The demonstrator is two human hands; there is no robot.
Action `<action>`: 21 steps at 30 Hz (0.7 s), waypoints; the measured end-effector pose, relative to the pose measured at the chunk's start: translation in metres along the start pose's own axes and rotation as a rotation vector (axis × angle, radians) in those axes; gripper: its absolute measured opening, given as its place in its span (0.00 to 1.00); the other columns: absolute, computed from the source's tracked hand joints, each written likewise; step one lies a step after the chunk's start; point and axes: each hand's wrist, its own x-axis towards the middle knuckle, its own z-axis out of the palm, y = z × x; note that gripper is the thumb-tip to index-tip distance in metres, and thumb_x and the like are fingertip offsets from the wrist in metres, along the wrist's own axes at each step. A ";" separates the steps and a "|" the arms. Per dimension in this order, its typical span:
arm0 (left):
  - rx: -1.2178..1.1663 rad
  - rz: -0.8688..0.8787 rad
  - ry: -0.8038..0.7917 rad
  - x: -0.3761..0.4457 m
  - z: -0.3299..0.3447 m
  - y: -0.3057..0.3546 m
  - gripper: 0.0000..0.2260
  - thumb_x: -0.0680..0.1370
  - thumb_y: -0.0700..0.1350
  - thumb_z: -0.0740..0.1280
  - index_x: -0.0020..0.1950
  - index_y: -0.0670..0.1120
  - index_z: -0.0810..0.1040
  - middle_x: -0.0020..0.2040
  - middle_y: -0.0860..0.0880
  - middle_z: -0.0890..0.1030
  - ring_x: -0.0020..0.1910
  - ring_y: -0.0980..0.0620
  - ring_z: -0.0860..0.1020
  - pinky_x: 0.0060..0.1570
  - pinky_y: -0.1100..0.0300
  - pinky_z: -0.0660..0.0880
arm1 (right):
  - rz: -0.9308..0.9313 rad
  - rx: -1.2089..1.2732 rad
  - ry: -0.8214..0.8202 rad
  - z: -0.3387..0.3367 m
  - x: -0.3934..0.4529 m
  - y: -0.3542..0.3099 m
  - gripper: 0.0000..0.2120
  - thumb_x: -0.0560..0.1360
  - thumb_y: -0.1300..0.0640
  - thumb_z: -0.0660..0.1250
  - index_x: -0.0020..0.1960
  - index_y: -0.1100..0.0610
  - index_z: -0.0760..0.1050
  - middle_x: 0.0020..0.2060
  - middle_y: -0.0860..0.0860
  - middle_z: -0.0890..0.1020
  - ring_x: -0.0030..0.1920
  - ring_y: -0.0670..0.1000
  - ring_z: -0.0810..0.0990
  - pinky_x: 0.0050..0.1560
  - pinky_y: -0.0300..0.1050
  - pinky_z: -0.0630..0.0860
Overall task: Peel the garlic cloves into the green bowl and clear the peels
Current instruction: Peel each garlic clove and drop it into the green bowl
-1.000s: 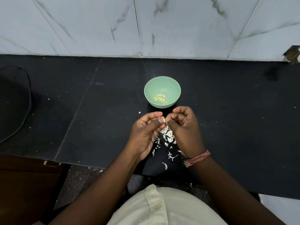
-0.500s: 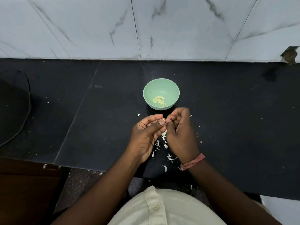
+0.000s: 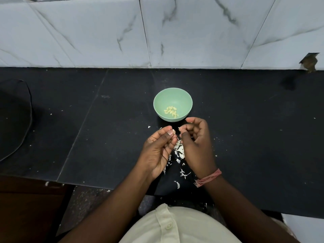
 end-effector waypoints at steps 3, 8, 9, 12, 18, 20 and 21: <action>-0.023 -0.009 0.015 0.002 0.000 0.000 0.09 0.74 0.32 0.69 0.54 0.38 0.81 0.44 0.43 0.84 0.41 0.52 0.83 0.45 0.63 0.82 | 0.008 -0.007 0.009 0.000 0.001 0.003 0.13 0.79 0.67 0.61 0.59 0.54 0.72 0.46 0.55 0.82 0.47 0.53 0.82 0.55 0.54 0.80; -0.053 0.002 0.108 0.018 0.001 0.003 0.09 0.75 0.31 0.69 0.55 0.38 0.80 0.42 0.44 0.84 0.40 0.53 0.83 0.49 0.63 0.81 | 0.048 -0.021 0.076 0.002 0.003 0.009 0.08 0.81 0.62 0.63 0.57 0.52 0.73 0.48 0.53 0.82 0.48 0.51 0.81 0.54 0.59 0.80; -0.053 0.008 0.133 0.024 0.002 0.004 0.09 0.76 0.31 0.69 0.56 0.38 0.80 0.42 0.44 0.84 0.39 0.53 0.83 0.48 0.63 0.82 | 0.055 -0.017 0.083 0.002 0.005 0.010 0.07 0.81 0.61 0.63 0.57 0.52 0.73 0.48 0.53 0.82 0.48 0.51 0.81 0.53 0.59 0.80; -0.038 0.064 0.207 0.041 0.012 0.009 0.09 0.76 0.30 0.69 0.56 0.37 0.79 0.42 0.44 0.84 0.40 0.53 0.84 0.47 0.64 0.82 | 0.064 -0.002 0.091 0.003 0.008 0.011 0.06 0.81 0.61 0.63 0.56 0.53 0.74 0.48 0.54 0.82 0.46 0.48 0.81 0.52 0.54 0.80; 0.064 0.171 0.346 0.067 0.035 0.007 0.09 0.75 0.29 0.71 0.51 0.39 0.79 0.47 0.40 0.82 0.38 0.51 0.81 0.44 0.63 0.81 | 0.066 0.015 0.078 0.002 0.015 0.012 0.05 0.82 0.61 0.63 0.56 0.55 0.74 0.46 0.57 0.82 0.40 0.46 0.79 0.47 0.46 0.78; 0.100 0.193 0.379 0.070 0.037 0.005 0.08 0.75 0.30 0.71 0.50 0.39 0.79 0.46 0.40 0.82 0.37 0.51 0.81 0.42 0.63 0.81 | 0.063 0.015 0.079 0.001 0.017 0.012 0.05 0.82 0.61 0.62 0.55 0.55 0.74 0.45 0.57 0.82 0.40 0.46 0.79 0.46 0.45 0.77; 0.114 0.202 0.391 0.070 0.038 0.005 0.07 0.75 0.30 0.71 0.50 0.39 0.79 0.45 0.41 0.83 0.38 0.50 0.82 0.41 0.63 0.81 | 0.063 0.014 0.081 0.000 0.017 0.012 0.05 0.82 0.61 0.62 0.55 0.54 0.75 0.44 0.56 0.82 0.40 0.46 0.79 0.45 0.46 0.77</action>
